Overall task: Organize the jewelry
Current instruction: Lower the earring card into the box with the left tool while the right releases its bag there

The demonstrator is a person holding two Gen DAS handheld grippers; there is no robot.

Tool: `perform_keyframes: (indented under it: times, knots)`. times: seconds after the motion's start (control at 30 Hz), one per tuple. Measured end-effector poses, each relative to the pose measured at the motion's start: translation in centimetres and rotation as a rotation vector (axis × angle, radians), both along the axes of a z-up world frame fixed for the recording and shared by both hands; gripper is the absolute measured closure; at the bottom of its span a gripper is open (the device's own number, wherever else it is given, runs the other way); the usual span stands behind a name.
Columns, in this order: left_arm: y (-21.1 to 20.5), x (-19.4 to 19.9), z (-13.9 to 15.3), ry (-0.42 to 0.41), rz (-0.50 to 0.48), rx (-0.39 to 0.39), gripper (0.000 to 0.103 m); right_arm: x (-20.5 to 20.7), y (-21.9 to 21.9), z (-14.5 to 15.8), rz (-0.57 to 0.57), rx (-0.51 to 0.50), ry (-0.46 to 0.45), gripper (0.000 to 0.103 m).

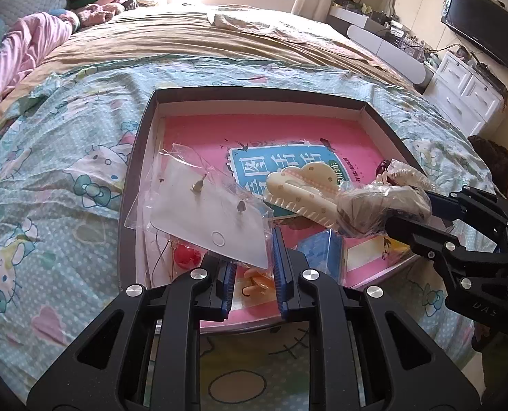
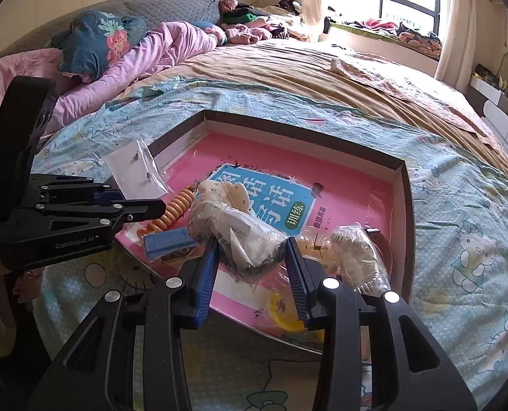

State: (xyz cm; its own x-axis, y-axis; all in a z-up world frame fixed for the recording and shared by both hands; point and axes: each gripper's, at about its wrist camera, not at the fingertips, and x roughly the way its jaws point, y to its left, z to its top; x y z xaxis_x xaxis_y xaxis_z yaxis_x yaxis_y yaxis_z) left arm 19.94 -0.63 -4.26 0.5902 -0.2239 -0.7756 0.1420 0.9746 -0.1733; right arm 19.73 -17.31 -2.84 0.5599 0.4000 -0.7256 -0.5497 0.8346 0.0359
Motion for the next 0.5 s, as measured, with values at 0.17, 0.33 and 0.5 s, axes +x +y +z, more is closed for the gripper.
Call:
perform_keyframes:
  times: [0.17,0.33,0.5]
  knots:
    - [0.05,0.1,-0.32,0.011,0.003,0.003,0.091,-0.03,-0.04,-0.31,-0.009,0.011,0.013,0.065]
    - [-0.07,0.15,-0.57,0.017,0.0,0.004,0.091,0.0,-0.21,-0.48,-0.026,0.01,0.02,0.064]
    - [-0.24,0.22,-0.79,0.025,-0.009,0.001,0.091,0.25,-0.3,-0.6,-0.041,0.018,0.032,0.062]
